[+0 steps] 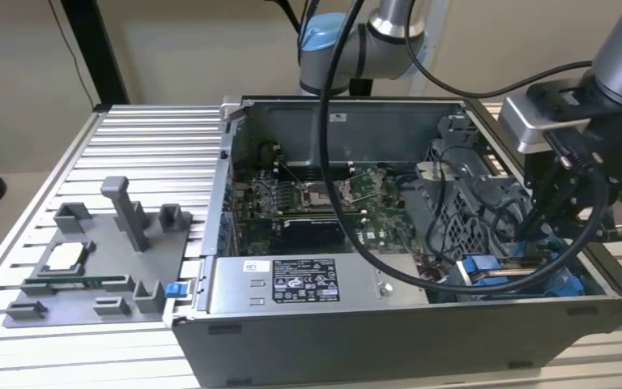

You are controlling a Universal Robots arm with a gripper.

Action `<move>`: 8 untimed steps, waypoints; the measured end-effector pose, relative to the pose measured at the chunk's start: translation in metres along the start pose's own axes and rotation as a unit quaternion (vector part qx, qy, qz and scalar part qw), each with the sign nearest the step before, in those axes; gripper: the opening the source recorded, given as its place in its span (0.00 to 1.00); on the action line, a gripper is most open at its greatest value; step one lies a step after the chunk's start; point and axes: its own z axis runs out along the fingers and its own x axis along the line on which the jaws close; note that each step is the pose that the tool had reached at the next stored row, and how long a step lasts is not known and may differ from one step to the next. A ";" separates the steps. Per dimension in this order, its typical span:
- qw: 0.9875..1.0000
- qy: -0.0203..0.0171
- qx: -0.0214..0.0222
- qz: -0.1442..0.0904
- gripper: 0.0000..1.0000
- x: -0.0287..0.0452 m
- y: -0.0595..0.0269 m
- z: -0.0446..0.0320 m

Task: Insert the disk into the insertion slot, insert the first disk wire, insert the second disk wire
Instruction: 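Insert the second disk wire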

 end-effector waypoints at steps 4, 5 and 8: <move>1.000 0.002 0.001 0.000 0.00 0.0006 0.0004 0.0035; 1.000 0.002 0.001 0.000 0.00 0.0009 0.0005 0.0044; 1.000 0.003 -0.001 0.000 0.00 0.0038 -0.0009 0.0073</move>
